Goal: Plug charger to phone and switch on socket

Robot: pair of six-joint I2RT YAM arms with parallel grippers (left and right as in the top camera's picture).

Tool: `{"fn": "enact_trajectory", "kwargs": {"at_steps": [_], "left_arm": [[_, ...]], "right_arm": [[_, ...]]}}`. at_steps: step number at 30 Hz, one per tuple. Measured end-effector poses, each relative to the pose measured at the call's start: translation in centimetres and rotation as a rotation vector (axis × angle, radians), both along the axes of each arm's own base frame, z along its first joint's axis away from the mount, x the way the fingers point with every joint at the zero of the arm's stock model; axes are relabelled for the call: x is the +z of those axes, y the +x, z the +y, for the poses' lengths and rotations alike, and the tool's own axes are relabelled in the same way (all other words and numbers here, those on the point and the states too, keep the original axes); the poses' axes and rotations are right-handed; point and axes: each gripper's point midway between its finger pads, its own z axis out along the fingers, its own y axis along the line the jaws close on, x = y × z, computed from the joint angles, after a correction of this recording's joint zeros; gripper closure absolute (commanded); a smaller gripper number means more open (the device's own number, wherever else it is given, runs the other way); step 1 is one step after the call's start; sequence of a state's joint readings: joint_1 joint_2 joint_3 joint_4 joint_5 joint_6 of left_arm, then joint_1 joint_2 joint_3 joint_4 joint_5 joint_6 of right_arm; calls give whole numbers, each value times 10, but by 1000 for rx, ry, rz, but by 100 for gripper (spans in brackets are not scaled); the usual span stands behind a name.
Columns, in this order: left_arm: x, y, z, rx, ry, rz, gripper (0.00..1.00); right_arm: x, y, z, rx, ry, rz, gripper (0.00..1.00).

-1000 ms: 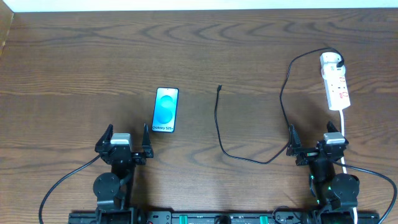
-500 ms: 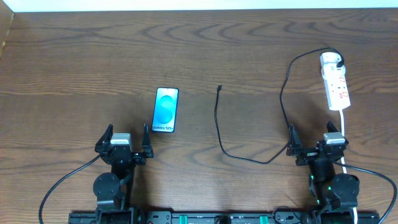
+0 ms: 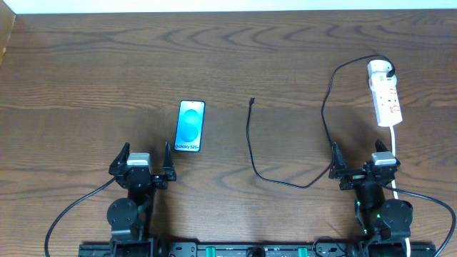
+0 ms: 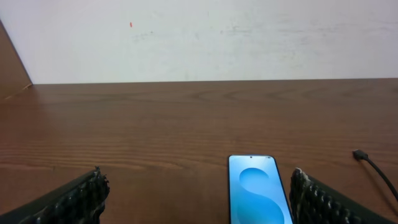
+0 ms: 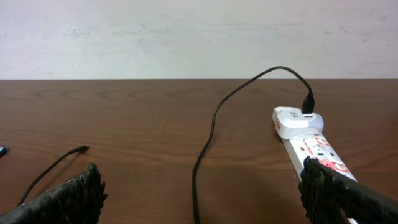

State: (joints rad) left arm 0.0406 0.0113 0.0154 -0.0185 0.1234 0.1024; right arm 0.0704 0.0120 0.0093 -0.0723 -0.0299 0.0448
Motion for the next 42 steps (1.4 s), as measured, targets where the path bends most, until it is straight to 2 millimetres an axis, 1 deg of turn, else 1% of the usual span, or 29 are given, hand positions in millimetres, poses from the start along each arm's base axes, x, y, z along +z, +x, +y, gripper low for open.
{"fn": "enact_trajectory", "kwargs": {"at_steps": [14,16,20,23,31,35,40,42], "left_arm": [[1,0,0,3,-1,3,5],[-1,0,0,3,-1,15,5],[-9,0,0,1,-4,77,5],[-7,2,-1,-3,-5,106,5],[27,13,-1,-7,-7,138,5],[47,24,-6,-40,-14,161,5],[61,40,-15,-92,-32,256,5],[62,45,-17,-108,-42,322,5]], "right_arm": [[0,0,0,0,0,0,1],[0,0,0,0,0,0,1],[0,0,0,0,0,0,1],[0,0,0,0,0,0,1],[0,0,0,0,0,0,1],[0,0,0,0,0,0,1],[0,0,0,0,0,0,1],[0,0,0,0,0,0,1]]}}
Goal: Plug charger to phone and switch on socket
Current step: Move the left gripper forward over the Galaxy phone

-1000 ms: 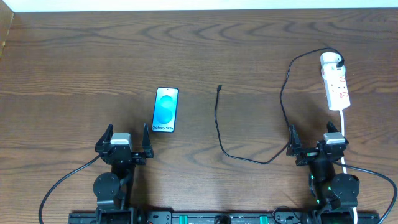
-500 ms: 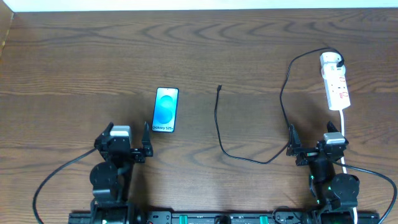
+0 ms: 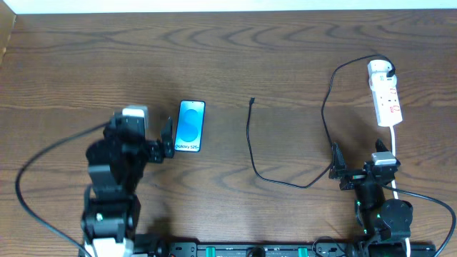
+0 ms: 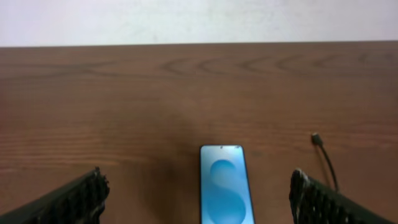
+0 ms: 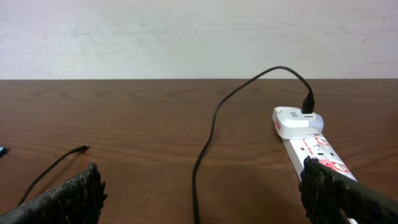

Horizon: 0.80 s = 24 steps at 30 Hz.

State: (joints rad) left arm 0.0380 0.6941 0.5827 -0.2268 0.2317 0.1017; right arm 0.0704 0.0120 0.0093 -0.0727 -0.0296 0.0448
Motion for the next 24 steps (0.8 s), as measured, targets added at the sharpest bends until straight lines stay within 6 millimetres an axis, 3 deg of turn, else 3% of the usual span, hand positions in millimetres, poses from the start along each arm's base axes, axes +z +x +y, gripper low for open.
{"fn": "enact_trajectory", "kwargs": {"at_steps": [7,12,17,24], "left_arm": [[19,27,-8,-44,-31,180,5],[27,55,-28,-115,-47,317,5],[11,71,-47,-161,-42,488,5],[-22,80,-57,-156,24,684,5]], "right_arm": [[0,0,0,0,0,0,1],[0,0,0,0,0,0,1],[0,0,0,0,0,0,1],[0,0,0,0,0,-1,1]]}}
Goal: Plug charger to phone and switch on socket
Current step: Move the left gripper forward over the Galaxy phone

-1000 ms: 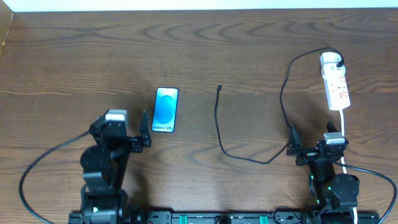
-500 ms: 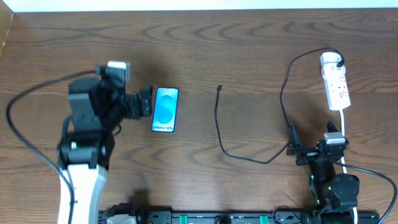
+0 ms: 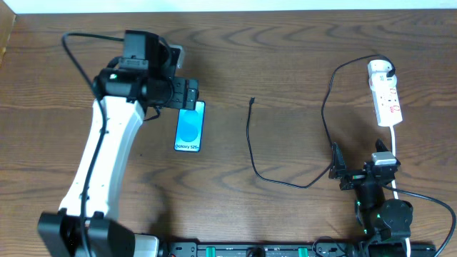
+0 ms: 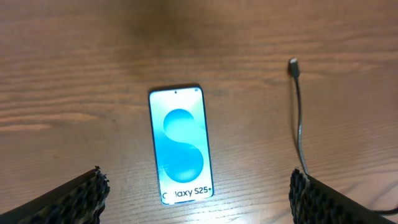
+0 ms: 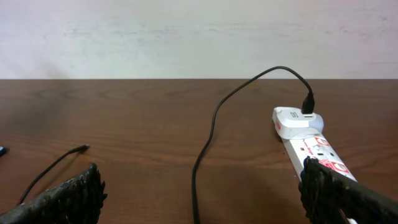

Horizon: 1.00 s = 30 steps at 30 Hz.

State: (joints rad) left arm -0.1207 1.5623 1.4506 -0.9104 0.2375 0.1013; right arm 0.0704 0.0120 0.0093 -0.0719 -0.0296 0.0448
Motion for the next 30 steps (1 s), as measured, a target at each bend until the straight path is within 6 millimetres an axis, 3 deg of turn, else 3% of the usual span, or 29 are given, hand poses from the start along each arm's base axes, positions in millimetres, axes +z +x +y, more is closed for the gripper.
{"fn": "enact_trajectory", "kwargs": {"at_steps": [5,10,14,22,30], "left_arm": [[-26,1,-2,-5,17,81,5],[-25,8,-3,-4,13,54,5],[-35,12,1,29,39,77,5],[-97,14,4,76,101,241,5],[-134,13,5,112,128,335,5]], "right_arm": [[0,0,0,0,0,0,1],[0,0,0,0,0,0,1],[0,0,0,0,0,0,1],[0,0,0,0,0,0,1],[0,0,0,0,0,0,1]]}}
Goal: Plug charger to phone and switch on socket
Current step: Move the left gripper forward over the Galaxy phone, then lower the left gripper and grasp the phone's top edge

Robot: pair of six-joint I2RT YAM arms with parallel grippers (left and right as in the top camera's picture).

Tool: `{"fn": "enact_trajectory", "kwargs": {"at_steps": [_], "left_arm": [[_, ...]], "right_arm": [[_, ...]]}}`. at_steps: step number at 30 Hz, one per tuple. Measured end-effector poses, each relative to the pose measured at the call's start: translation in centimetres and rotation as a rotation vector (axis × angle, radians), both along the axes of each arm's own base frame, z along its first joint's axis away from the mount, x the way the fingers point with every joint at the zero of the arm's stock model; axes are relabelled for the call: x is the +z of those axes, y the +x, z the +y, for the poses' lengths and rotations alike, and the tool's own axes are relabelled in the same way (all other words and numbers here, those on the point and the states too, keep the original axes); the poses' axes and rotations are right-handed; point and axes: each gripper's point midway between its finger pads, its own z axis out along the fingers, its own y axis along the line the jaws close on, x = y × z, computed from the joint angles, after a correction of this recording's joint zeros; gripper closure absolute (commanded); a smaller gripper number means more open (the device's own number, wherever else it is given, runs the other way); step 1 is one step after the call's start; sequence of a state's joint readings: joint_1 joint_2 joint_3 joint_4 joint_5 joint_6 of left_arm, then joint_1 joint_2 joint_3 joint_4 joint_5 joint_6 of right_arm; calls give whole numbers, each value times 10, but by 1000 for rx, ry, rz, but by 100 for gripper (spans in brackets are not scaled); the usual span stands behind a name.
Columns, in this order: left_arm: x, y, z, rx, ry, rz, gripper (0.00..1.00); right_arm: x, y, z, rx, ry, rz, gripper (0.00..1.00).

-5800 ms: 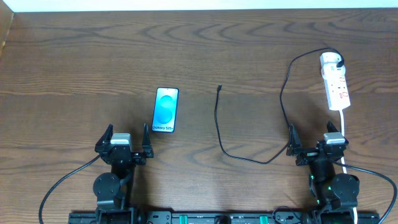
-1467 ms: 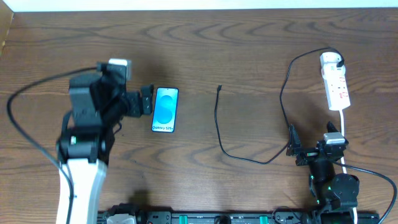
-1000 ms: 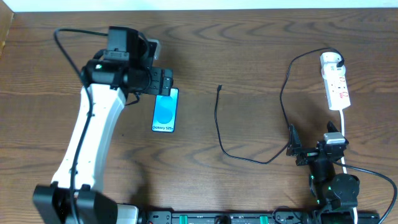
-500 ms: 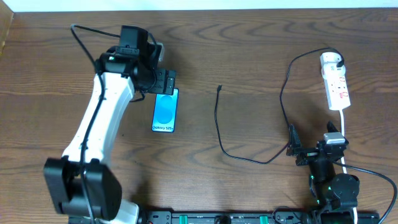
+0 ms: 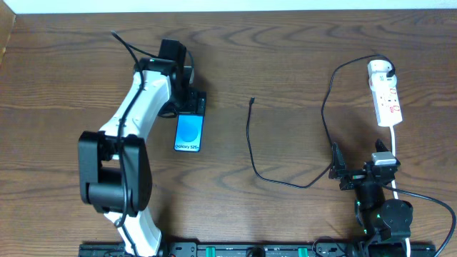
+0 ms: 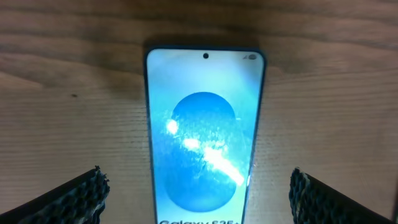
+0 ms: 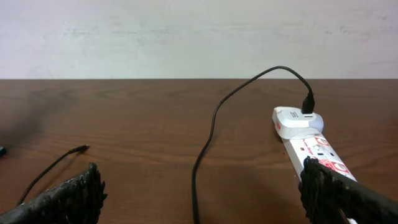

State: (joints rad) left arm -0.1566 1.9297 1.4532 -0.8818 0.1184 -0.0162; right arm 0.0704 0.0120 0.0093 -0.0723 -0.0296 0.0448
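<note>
The phone [image 5: 189,132] lies flat, its blue screen lit, and fills the left wrist view [image 6: 202,134]. My left gripper [image 5: 188,101] hovers open over the phone's far end, pads on either side of it [image 6: 198,199]. The black charger cable [image 5: 251,143] lies loose, its free plug [image 5: 252,101] to the right of the phone. The cable runs to a white adapter [image 5: 378,68] in the white power strip [image 5: 386,100]. My right gripper [image 5: 364,171] rests open at the near right, with the strip [image 7: 311,146] just ahead of it.
The dark wooden table [image 5: 285,57] carries only these things. A white cord [image 5: 395,153] leads from the power strip toward the near edge beside the right arm. A white wall [image 7: 199,37] stands behind the table.
My left gripper has come down and closer over the phone's far end, so the phone now fills its view. The right arm, cable and strip are unmoved.
Both arms rested open at the near edge, phone and cable lying apart. The left arm then stood beside the phone, then reached high over its far end, and now sits low over it, still open. Nothing else has moved.
</note>
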Motion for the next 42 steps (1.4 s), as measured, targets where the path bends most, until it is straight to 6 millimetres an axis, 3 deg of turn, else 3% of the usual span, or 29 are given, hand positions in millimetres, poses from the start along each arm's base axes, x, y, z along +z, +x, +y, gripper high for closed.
{"fn": "enact_trajectory", "kwargs": {"at_steps": [3,8,19,27,42], "left_arm": [[-23,-4,-4,-2,13,55,5],[-41,-8,-9,-11,37,98,5],[-43,7,-4,41,84,33,5],[-58,-2,-2,55,99,77,5],[-62,-16,-3,74,81,110,7]], "right_arm": [[0,0,0,0,0,0,1],[0,0,0,0,0,0,1],[0,0,0,0,0,0,1],[0,0,0,0,0,0,1],[0,0,0,0,0,0,1]]}}
